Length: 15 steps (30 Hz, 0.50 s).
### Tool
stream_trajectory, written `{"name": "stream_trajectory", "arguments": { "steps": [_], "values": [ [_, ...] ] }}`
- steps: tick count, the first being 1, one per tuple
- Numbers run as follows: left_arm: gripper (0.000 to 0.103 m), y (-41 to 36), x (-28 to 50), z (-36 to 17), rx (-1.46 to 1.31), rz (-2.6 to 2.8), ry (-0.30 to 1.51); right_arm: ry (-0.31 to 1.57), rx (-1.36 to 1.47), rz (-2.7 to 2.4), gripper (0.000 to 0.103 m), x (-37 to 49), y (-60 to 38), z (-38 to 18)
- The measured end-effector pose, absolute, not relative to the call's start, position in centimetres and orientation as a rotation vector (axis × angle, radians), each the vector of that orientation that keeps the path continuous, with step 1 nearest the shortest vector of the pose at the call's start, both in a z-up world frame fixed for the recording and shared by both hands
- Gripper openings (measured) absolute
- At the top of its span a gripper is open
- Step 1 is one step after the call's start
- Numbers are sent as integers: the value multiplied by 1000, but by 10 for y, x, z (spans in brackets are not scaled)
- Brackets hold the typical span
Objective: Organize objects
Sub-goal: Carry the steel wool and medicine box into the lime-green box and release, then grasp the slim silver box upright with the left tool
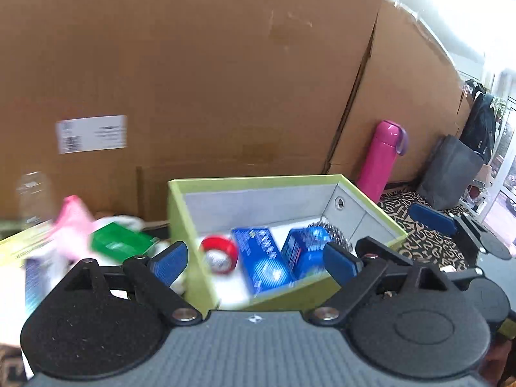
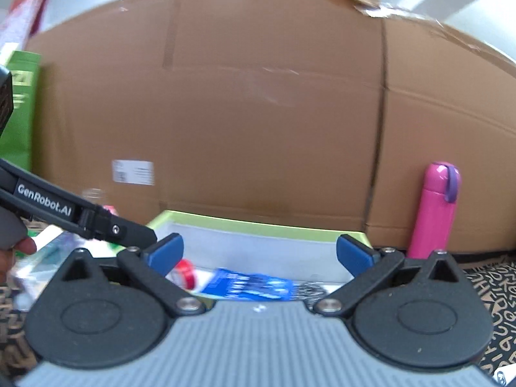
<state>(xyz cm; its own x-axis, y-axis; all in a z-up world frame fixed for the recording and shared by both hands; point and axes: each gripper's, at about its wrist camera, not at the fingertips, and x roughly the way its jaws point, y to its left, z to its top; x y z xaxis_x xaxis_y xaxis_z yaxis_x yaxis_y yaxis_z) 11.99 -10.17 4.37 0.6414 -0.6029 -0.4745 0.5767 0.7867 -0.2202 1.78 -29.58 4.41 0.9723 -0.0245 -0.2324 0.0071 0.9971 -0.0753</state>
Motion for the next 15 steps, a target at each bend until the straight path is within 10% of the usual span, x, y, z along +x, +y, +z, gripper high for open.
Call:
{"name": "stream_trajectory", "arguments": {
  "steps": [15],
  "values": [
    [95,34,63,-5,-153,-356,598,443,74,242,103,-10,-193,1]
  ]
}}
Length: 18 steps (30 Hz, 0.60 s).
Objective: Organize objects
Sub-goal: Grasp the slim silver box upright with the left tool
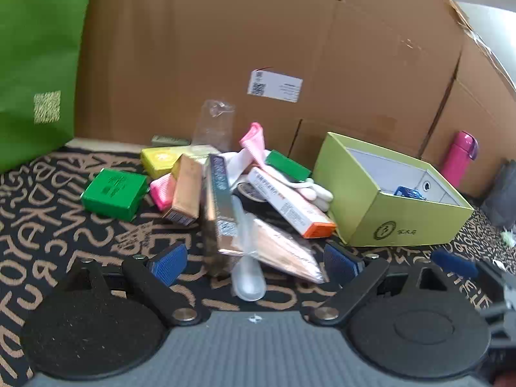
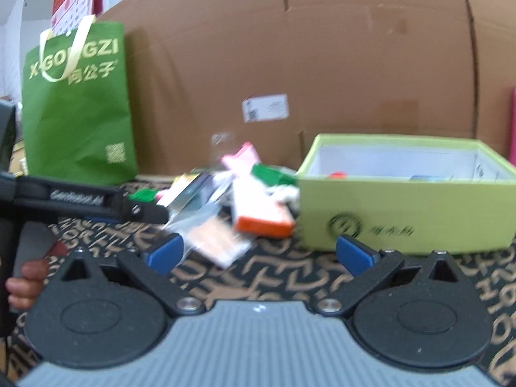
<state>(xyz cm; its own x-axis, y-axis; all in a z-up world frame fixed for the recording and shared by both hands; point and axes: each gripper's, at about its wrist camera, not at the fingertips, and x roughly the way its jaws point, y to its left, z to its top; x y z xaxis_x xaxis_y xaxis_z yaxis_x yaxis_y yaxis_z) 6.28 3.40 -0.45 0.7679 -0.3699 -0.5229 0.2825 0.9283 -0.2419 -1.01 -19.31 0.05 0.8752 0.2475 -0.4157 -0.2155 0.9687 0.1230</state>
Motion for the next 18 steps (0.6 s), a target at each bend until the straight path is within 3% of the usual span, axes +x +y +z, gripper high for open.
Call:
{"name": "stream_trajectory", "arguments": {
  "steps": [4,8,13,16,18],
  "values": [
    [92,38,76,-14,-164,-348,607,477,63,262,103,-24,-181,1],
    [80,40,95,-19,-175,-352,638,480,21,295,103,-24,-168,1],
    [77,45,111,-21,-227,-337,652,472,-79,288,103,-16,-146,-8],
    [76,43,121,-23,-228,-331,660,492,-124,303,93,-5,-134,-15],
    [73,41,128,-25,-230,-331,666,503,-148,319,81,4,-129,-19]
  ]
}}
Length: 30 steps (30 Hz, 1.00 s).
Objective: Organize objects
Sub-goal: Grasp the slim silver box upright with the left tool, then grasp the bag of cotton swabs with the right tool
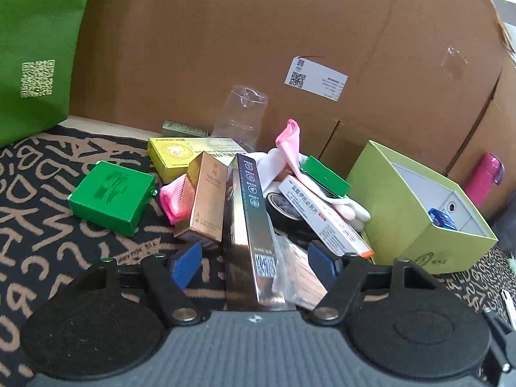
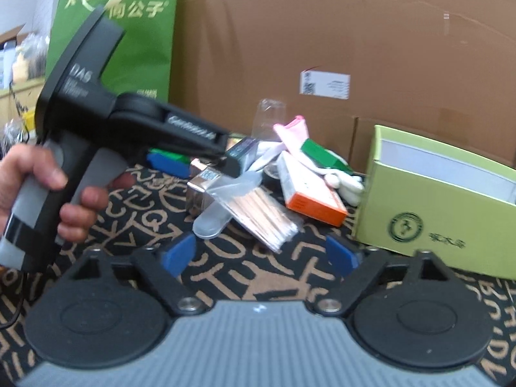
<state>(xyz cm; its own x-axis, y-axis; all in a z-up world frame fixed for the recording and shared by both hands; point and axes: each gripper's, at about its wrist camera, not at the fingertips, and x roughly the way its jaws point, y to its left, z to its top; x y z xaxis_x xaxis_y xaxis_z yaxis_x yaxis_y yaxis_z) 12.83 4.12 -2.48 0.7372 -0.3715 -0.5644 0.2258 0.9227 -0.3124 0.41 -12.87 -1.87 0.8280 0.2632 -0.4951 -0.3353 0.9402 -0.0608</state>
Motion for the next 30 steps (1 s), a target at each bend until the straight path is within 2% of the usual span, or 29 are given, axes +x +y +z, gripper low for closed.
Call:
{"name": "stream_trajectory", "arguments": {
  "steps": [1,3,11,13,14,15,18,23,27,30],
  "values": [
    [72,41,132,-26,-233,-328,670,508,-169,326,78,9,-126,-21],
    [67,41,141,-29,-241,-319,684,521,-227,332,66,20,-120,-26],
    [64,48,161,-38,-252,-303,715,576,-286,363,46,65,-111,-41],
    [61,48,160,-37,-240,-304,713,592,-258,372,40,70,-114,-42],
    [49,47,160,-37,-232,-311,716,595,-245,370,36,72,-116,-43],
    [32,47,159,-36,-226,-330,725,589,-233,366,30,71,-119,-43],
    [24,46,153,-34,-196,-356,748,573,-158,373,16,66,-128,-38],
    [23,52,119,-29,-127,-415,783,589,-4,442,12,41,-149,-26],
    [23,55,79,-27,-69,-477,805,629,183,534,12,17,-172,-15],
    [23,55,54,-25,-18,-495,809,644,209,551,14,-1,-183,-10]
  ]
}}
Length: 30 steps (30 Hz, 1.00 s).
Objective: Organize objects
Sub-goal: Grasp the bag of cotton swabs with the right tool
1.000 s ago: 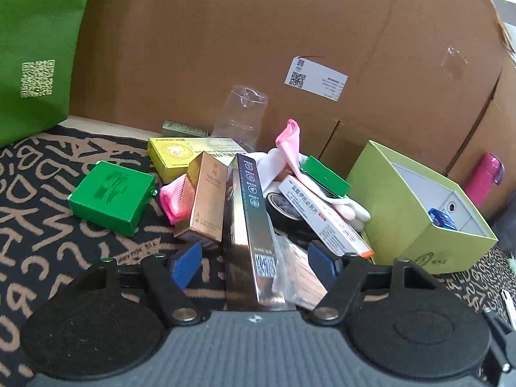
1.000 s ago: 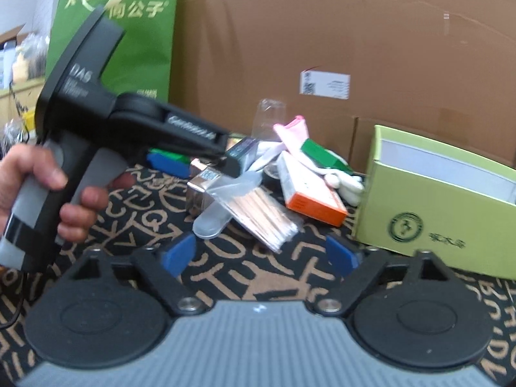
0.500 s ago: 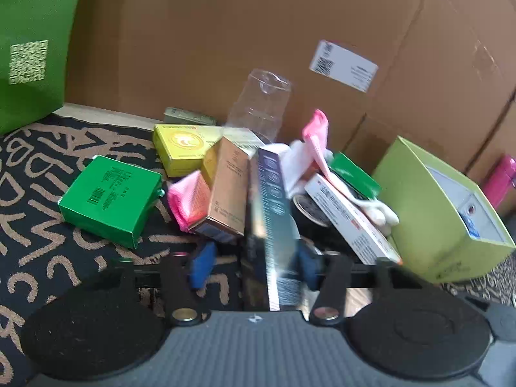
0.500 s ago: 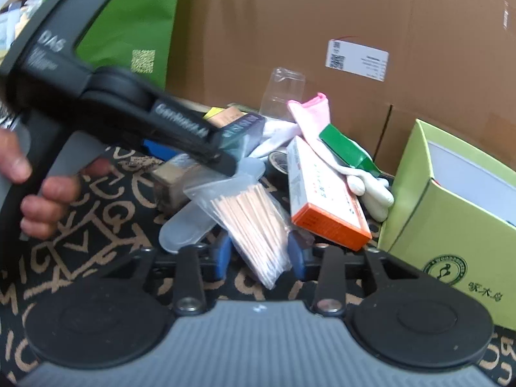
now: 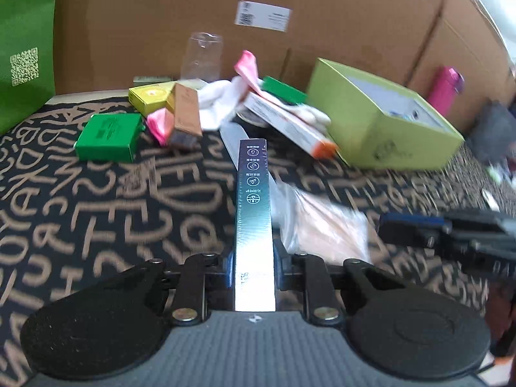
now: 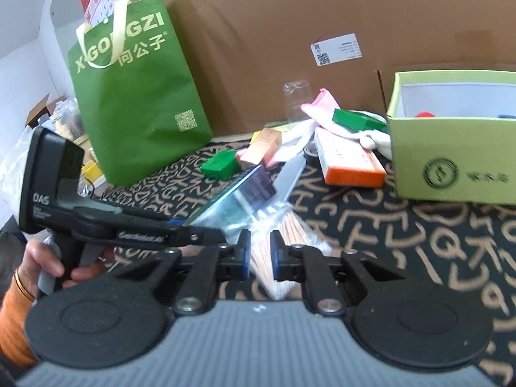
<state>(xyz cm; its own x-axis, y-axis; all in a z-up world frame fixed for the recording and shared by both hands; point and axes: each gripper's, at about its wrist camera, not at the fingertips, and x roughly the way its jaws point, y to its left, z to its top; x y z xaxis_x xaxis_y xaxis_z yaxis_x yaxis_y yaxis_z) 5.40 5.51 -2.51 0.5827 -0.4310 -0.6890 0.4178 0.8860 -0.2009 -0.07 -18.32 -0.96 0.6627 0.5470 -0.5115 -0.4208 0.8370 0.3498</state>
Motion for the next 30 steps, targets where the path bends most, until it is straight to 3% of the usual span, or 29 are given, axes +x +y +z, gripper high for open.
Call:
{"name": "stream_trajectory", "arguments": {
  "steps": [5,7,8,9,19,20,23,28,30],
  "values": [
    [26,37,33,-23,74,-490,764,671,159,587,19,-18,-174,-13],
    [34,33,32,-23,81,-493,751,640,103,529,45,-18,-171,-12],
    [44,32,32,-22,82,-493,747,617,60,499,68,-18,-170,-13],
    [55,31,31,-21,81,-487,741,595,6,473,72,-17,-167,-14],
    [63,34,24,-19,56,-434,714,609,-252,562,73,24,-146,-39],
    [61,35,27,-20,46,-434,722,634,-242,556,70,27,-145,-43],
    [26,39,37,-23,2,-460,782,653,-152,534,42,21,-154,-47],
    [27,34,46,-28,5,-472,790,671,-160,483,38,4,-164,-42],
    [30,29,49,-31,17,-464,796,677,-148,486,47,2,-166,-39]
  ]
}}
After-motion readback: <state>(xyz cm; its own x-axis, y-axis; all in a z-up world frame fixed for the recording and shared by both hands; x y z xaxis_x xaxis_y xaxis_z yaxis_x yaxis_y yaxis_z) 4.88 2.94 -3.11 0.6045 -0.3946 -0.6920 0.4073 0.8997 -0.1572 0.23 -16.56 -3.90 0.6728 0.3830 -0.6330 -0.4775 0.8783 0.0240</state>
